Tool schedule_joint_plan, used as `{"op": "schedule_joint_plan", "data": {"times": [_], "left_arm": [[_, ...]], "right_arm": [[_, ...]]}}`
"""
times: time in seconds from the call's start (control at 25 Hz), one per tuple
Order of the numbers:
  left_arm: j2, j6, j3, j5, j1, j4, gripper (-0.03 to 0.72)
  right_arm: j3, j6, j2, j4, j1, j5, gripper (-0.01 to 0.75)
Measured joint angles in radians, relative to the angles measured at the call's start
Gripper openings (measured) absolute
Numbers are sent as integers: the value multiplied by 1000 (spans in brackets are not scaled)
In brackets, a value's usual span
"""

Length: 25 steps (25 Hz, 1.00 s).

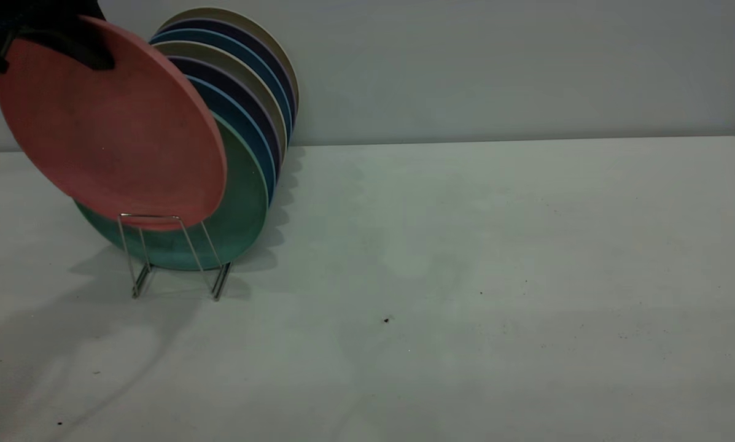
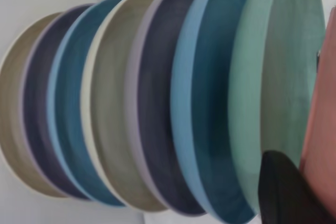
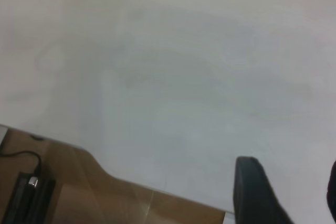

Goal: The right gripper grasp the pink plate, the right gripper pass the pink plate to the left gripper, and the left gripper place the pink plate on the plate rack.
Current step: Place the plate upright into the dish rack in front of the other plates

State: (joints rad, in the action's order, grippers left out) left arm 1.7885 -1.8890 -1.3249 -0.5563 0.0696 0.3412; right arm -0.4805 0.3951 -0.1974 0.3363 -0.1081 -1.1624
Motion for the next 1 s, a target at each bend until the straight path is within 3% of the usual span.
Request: {"op": "schedule_joint_plan", "data": {"times": [0.56, 1.0], "left_arm": [[97, 42, 0, 19, 0, 6, 115], [97, 155, 0, 0, 0, 5, 354]], "right_arm": [[0, 0, 0, -9, 0, 0, 358], [0, 0, 0, -10, 0, 1, 358]]}}
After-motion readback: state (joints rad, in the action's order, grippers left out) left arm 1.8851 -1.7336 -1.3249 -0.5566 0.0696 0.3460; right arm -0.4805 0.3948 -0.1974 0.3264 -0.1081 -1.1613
